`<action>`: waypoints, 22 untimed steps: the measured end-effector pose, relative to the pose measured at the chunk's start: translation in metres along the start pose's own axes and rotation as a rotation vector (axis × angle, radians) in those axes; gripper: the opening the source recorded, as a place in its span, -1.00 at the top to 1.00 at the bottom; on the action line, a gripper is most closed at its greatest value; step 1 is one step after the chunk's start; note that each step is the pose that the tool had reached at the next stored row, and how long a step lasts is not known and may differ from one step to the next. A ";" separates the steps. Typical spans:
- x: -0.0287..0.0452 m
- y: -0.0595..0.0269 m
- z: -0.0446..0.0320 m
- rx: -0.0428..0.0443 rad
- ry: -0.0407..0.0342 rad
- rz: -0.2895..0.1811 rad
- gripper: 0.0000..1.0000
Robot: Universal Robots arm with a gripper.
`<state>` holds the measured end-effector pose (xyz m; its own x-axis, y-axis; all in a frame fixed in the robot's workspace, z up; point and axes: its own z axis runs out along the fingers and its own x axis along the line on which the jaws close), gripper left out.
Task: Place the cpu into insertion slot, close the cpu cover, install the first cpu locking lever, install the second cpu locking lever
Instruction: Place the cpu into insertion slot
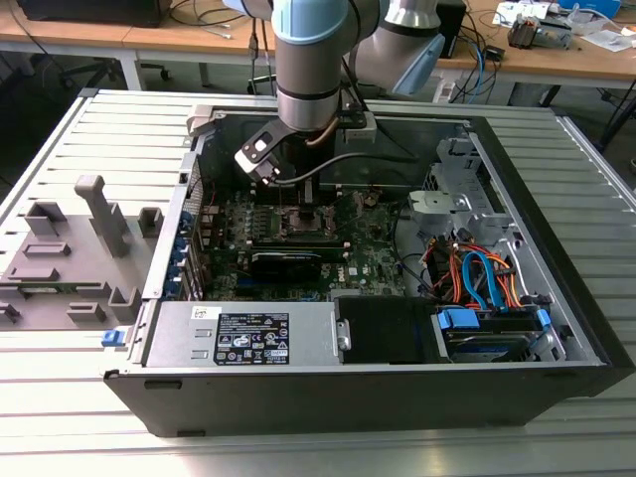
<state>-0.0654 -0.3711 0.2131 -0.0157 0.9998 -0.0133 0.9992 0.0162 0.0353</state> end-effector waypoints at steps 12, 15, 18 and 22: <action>-0.0022 0.0007 -0.0094 0.0002 0.0025 0.000 0.79; -0.0023 0.0008 -0.0132 0.0001 0.0037 0.000 0.79; -0.0023 0.0009 -0.0154 0.0001 0.0045 0.000 0.79; -0.0024 0.0010 -0.0179 0.0000 0.0054 0.000 0.79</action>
<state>-0.0650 -0.3733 0.2310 -0.0157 0.9998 -0.0080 0.9993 0.0160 0.0353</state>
